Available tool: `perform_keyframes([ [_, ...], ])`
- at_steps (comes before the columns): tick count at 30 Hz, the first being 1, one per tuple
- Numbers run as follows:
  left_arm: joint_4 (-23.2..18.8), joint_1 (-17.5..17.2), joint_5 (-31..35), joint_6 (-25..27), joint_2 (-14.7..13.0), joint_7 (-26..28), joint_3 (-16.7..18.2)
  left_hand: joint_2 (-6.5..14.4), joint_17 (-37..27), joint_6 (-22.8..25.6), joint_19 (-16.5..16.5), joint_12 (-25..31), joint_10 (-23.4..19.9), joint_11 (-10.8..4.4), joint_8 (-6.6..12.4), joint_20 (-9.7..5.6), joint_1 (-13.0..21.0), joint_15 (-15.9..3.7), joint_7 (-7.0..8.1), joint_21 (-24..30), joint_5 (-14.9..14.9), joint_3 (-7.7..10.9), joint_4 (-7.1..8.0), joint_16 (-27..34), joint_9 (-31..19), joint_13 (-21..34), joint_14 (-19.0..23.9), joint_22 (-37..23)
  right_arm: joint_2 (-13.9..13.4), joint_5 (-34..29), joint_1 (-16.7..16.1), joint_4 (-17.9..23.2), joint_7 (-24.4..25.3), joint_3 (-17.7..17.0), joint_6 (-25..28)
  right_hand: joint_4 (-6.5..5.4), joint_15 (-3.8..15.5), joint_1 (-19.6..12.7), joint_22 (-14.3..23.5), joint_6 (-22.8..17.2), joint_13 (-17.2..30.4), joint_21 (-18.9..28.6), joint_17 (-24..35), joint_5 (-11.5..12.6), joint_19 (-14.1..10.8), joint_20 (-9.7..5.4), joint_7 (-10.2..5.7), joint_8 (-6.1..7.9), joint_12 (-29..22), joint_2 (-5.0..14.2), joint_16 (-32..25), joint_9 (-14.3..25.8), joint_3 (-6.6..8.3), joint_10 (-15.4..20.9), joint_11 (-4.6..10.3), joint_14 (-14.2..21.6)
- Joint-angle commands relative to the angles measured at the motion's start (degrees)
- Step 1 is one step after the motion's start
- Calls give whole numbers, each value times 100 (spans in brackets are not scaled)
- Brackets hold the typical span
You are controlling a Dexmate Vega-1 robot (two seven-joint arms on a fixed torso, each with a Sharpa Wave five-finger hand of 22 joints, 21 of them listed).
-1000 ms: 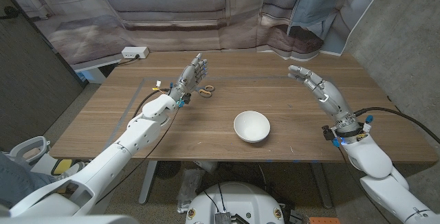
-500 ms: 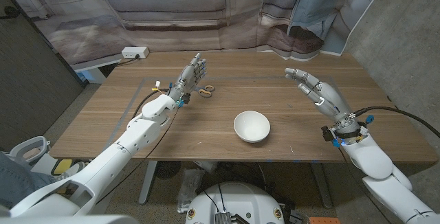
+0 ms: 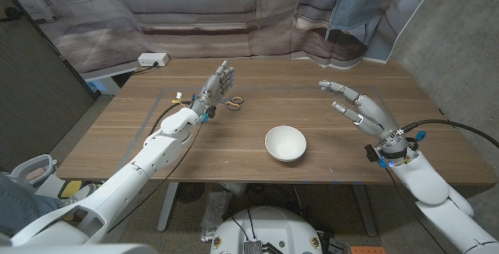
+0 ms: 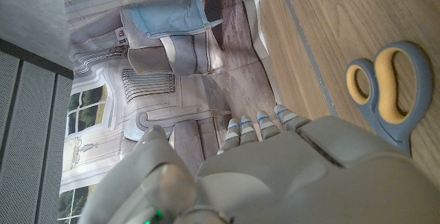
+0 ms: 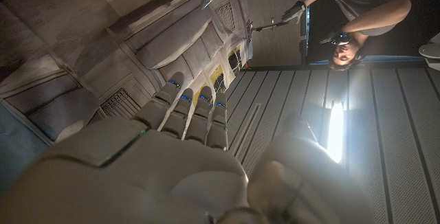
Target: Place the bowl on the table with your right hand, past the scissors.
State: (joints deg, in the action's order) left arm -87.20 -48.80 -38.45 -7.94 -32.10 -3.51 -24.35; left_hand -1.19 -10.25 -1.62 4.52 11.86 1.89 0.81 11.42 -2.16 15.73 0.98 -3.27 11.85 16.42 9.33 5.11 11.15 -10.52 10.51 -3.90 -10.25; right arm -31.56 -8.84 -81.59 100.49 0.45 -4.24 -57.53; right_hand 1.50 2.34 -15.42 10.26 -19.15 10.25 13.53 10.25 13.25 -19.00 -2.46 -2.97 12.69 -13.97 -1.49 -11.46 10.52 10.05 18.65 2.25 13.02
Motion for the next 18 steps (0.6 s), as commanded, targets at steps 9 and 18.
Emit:
perform_keyframes([
  [9,-62,-9,41,65,-9,-15,-67,31,-30,3,-32,-8,-25,-4,-1,-95,73,3,-18,-18,-7,-18,-9,-28,-23,29,18,-11,320,-1180,-229,386,178,-568,-88,48,167,-84,21,-44,31,-11,24,75,-76,-332,0,-5,-26,-14,-16,35,39,34,25,94],
  [18,-101,-34,51,78,-26,8,-68,37,-30,6,-31,-10,-25,-10,-1,-94,78,7,-21,-19,-10,-25,-9,-29,-23,29,19,-11,440,-1606,-205,376,325,-699,-215,80,177,-140,20,-32,32,-21,21,99,-89,-332,-31,-21,-18,5,-7,36,60,38,44,112],
])
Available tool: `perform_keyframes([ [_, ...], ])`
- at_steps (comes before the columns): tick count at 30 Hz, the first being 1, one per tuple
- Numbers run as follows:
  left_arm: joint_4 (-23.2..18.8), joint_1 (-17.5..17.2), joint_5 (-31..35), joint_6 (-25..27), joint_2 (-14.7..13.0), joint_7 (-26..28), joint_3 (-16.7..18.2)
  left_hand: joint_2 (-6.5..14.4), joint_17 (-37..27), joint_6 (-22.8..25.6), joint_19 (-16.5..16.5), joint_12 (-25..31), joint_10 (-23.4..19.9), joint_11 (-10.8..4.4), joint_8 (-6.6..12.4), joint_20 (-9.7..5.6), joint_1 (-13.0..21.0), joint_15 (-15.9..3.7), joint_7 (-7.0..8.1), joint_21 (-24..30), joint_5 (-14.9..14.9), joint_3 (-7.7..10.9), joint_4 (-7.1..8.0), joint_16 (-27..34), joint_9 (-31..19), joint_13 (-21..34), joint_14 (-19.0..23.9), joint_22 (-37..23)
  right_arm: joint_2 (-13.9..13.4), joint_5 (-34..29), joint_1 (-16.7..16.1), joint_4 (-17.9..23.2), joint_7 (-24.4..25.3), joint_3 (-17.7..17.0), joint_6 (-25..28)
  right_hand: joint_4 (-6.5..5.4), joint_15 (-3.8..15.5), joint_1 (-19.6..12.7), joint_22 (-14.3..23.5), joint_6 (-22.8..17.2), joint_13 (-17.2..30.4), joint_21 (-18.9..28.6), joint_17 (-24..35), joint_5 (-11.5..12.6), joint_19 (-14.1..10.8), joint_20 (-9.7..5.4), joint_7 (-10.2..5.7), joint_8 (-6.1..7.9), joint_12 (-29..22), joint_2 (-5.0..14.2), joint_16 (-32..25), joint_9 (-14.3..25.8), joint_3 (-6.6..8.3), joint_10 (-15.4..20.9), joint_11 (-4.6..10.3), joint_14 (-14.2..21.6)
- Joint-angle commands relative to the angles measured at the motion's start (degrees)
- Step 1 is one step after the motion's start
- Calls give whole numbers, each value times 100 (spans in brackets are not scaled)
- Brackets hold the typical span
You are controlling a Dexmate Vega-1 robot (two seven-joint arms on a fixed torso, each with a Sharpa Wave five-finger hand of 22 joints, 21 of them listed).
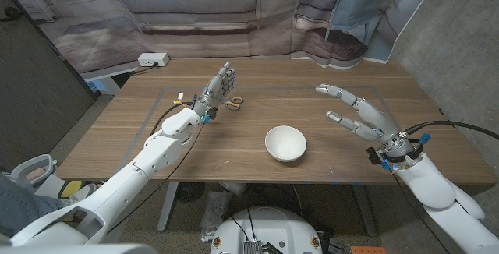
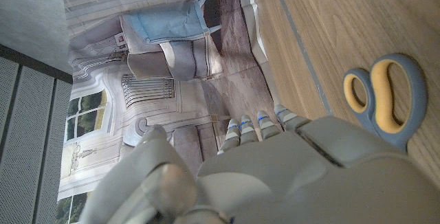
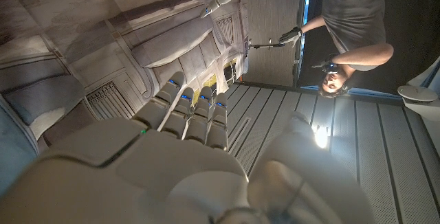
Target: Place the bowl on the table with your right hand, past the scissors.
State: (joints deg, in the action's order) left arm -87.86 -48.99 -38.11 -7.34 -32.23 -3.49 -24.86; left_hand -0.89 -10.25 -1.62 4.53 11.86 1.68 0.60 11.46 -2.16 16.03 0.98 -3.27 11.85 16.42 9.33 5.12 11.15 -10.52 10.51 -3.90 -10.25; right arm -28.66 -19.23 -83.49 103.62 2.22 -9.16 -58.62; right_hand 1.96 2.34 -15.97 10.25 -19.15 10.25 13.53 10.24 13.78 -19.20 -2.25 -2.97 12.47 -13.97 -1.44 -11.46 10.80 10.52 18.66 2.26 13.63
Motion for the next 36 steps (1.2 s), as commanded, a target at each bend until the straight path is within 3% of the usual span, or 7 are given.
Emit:
perform_keyframes([
  [1,-38,-17,17,20,-11,12,-15,8,-30,8,-31,-10,-4,15,-5,-93,48,6,-19,-20,-11,-27,-9,-29,-23,29,18,-11,171,-640,-8,66,170,-226,-123,37,177,-92,20,-27,32,-22,21,48,-72,-355,-31,-2,-16,3,-6,8,16,37,43,55],
  [21,19,66,65,17,45,-29,-82,19,-30,7,-30,-13,-7,16,-8,-93,57,0,-19,-22,-18,-43,-9,-29,-23,29,21,-11,404,-1800,20,105,695,-529,-413,97,197,-196,19,-9,34,-43,19,89,-89,-358,-65,-27,-8,40,14,9,57,66,56,75],
  [36,-150,-19,107,77,-11,97,-70,28,-31,7,-28,-16,-4,16,-9,-89,64,4,-14,-24,-23,-54,-10,-30,-23,29,21,-11,212,-2118,8,159,936,-559,-344,169,212,-319,18,-49,35,-55,16,113,-124,-361,-81,-25,-3,78,19,11,106,99,71,123],
])
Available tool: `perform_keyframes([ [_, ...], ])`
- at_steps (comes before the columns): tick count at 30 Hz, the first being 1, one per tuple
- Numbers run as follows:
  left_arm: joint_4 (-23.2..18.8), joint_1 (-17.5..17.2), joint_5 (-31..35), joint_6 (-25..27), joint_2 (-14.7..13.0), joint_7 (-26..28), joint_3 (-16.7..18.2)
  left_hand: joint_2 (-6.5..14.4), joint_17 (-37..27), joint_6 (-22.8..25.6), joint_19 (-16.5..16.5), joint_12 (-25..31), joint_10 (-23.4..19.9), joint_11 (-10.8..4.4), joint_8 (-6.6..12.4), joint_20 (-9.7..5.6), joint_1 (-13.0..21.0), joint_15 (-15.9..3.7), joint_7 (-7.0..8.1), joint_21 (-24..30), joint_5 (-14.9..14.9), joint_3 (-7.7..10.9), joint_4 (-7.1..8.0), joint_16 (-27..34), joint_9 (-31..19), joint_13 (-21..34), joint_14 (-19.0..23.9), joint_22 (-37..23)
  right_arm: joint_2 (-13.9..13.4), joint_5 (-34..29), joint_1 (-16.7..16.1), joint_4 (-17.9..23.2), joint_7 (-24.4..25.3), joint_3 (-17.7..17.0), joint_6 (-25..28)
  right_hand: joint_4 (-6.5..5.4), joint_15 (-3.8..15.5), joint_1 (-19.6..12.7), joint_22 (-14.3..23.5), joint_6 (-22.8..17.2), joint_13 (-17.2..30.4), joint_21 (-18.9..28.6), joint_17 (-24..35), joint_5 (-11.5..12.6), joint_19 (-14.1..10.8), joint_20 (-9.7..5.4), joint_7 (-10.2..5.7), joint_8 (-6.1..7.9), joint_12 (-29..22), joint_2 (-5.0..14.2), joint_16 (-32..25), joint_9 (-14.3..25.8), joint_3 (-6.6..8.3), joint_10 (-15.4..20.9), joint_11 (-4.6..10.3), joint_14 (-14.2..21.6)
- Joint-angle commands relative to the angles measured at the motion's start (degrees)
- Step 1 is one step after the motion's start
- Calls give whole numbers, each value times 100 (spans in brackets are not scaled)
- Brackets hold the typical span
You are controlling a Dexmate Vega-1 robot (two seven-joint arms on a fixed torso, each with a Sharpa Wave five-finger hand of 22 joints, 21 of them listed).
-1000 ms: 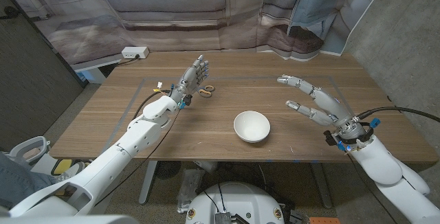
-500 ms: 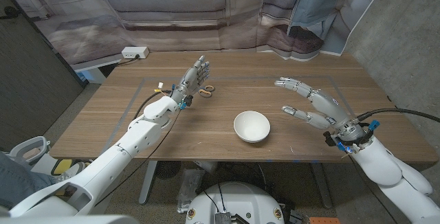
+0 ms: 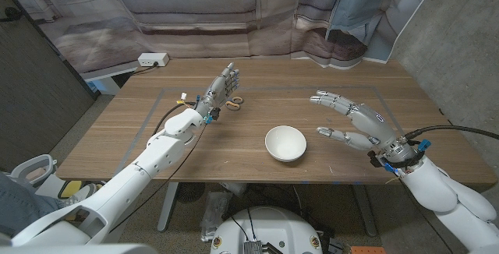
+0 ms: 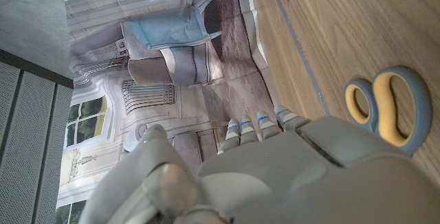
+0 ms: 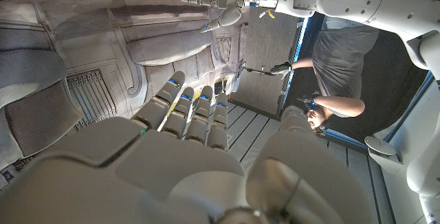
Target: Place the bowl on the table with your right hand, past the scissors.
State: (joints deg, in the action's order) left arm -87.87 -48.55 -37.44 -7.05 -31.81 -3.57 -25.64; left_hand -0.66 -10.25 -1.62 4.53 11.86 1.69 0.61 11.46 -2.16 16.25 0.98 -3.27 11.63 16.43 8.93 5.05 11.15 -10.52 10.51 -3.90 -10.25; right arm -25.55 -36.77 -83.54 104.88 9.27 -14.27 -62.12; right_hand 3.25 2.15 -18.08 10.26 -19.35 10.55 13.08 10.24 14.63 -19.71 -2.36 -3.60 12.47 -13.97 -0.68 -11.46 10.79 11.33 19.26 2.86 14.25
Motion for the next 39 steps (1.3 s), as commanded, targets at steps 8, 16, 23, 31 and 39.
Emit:
perform_keyframes([
  [8,-334,-173,36,125,-138,212,47,8,-31,7,-29,-18,-4,13,-10,-88,44,4,-12,-1,-26,-20,-3,-31,-23,29,20,-11,-195,-603,-2,95,414,-38,102,96,248,-217,19,-63,6,-14,14,42,-102,-356,-17,-20,5,54,16,14,77,47,25,104],
  [16,-361,-196,12,164,-164,221,56,12,-31,9,-24,-18,-5,7,-10,-78,47,10,-19,-3,-29,-26,-3,-33,-23,29,16,-11,-391,-807,-40,160,613,38,262,145,250,-300,19,-74,7,-15,12,47,-129,-365,-16,-23,11,74,22,14,111,53,32,122],
  [23,-351,-153,32,168,-169,181,35,16,-31,9,-20,-20,-1,14,-11,-75,51,10,-12,-5,-31,-33,-3,-32,-23,30,19,-11,-529,-1083,-162,299,885,34,395,180,263,-347,19,-79,7,-17,12,54,-145,-374,-23,-26,17,63,21,15,122,54,39,144],
  [31,-336,-146,32,126,-168,151,42,20,-31,10,-18,-23,4,16,-11,-74,54,4,-12,-6,-34,-42,-3,-33,-24,30,17,-12,-749,-1445,-309,475,1212,75,676,215,274,-392,20,-77,8,-16,13,61,-171,-368,-41,-32,20,48,22,15,130,62,50,165],
  [39,-263,-160,9,93,-151,108,37,23,-31,20,-14,-23,1,20,-8,-72,57,10,-15,-8,-37,-50,-3,-32,-24,30,19,-12,-1066,-1713,-396,536,1597,256,1023,258,300,-451,22,-86,9,-18,14,71,-193,-378,-64,-34,26,35,17,15,145,68,63,209],
])
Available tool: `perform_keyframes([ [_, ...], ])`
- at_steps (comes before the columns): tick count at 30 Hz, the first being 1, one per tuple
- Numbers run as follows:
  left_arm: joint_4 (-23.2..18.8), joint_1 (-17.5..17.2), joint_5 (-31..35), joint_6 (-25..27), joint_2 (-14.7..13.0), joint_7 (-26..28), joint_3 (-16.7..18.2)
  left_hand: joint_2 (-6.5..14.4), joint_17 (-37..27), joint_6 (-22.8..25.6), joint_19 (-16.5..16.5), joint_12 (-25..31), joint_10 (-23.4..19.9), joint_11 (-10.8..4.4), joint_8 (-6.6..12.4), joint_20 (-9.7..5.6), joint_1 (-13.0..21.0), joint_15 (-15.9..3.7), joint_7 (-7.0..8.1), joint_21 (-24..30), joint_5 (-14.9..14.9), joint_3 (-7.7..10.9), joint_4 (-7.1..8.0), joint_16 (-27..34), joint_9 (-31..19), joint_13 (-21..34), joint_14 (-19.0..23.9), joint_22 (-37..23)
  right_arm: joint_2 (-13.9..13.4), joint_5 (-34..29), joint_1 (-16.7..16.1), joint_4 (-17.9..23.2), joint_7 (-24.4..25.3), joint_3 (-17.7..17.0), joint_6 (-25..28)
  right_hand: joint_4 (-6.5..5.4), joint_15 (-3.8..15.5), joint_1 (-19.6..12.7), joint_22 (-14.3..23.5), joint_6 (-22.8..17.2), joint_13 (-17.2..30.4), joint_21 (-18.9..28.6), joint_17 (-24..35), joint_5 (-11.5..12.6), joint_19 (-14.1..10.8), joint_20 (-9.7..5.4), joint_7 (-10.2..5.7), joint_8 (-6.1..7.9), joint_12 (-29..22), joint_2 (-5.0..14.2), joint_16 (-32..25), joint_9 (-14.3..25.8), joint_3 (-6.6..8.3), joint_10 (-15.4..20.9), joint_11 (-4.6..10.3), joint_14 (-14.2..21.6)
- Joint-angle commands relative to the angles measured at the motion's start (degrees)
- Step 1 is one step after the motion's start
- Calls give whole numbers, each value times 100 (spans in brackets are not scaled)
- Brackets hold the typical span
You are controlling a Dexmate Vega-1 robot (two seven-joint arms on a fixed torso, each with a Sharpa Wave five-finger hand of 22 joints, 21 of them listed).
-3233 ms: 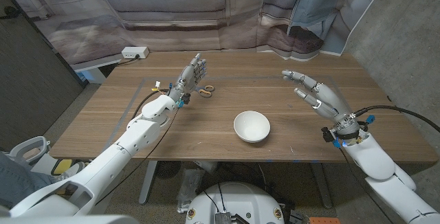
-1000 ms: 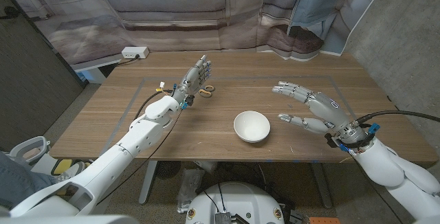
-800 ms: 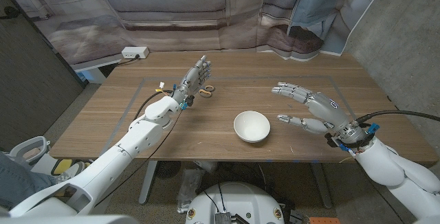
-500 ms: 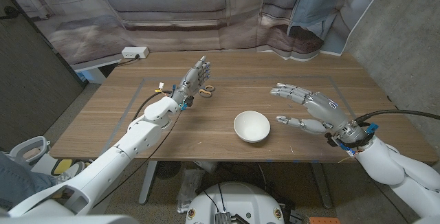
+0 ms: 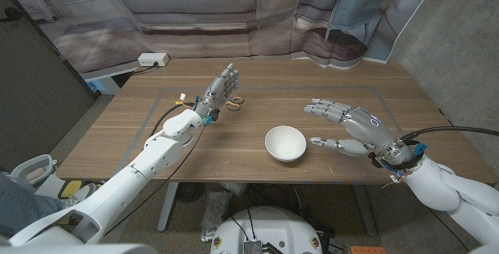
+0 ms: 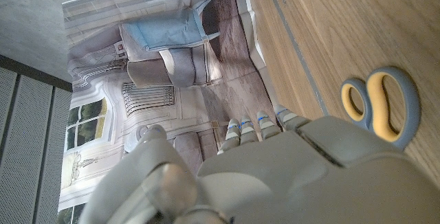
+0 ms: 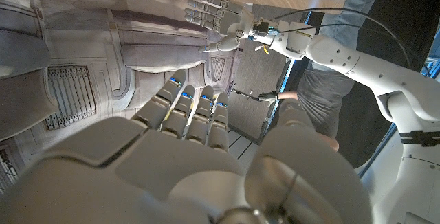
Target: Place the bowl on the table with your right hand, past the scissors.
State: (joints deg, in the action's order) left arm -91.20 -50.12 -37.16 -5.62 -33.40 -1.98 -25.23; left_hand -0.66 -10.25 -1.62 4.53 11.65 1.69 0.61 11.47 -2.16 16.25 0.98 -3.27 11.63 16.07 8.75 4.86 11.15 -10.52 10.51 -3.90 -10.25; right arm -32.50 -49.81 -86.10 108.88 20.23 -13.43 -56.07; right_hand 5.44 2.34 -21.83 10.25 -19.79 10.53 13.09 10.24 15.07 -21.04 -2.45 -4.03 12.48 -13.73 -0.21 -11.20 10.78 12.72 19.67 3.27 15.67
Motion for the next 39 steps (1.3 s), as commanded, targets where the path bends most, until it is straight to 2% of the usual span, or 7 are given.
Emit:
perform_keyframes([
  [1,72,-6,-20,-54,6,-55,-3,24,-31,18,-8,-2,2,25,-9,-67,58,11,-15,-11,-2,-34,16,-34,-24,30,13,-12,-418,-454,-147,146,560,196,469,41,282,-80,22,-41,11,-18,14,27,-61,-367,-21,-35,2,-13,-9,16,7,30,19,67],
  [14,20,-53,-28,-72,-38,-17,49,31,-32,29,15,-8,15,29,-7,-78,64,13,-12,-18,-6,-48,16,-44,-24,30,-14,-12,-1068,-878,-234,274,1335,539,1152,107,297,-180,25,-52,12,-26,17,42,-82,-374,-43,-40,12,-21,-2,18,36,35,48,92],
  [25,96,3,-14,-127,0,-73,30,37,-32,30,17,-10,20,23,-8,-79,67,9,-8,-18,-9,-58,17,-43,-24,30,-16,-12,-1668,-950,-337,406,1734,801,1739,139,319,-227,28,-64,13,-28,21,49,-104,-397,-59,-43,13,-26,3,18,50,53,61,105],
  [39,209,22,-20,-192,61,-131,0,43,-32,26,20,-8,17,16,-11,-75,71,12,-4,-17,-14,-72,17,-40,-24,30,-14,-12,-2239,-634,-360,496,1591,1081,2201,169,317,-278,31,-59,14,-34,25,54,-119,-394,-67,-53,17,-26,6,19,67,68,49,124],
])
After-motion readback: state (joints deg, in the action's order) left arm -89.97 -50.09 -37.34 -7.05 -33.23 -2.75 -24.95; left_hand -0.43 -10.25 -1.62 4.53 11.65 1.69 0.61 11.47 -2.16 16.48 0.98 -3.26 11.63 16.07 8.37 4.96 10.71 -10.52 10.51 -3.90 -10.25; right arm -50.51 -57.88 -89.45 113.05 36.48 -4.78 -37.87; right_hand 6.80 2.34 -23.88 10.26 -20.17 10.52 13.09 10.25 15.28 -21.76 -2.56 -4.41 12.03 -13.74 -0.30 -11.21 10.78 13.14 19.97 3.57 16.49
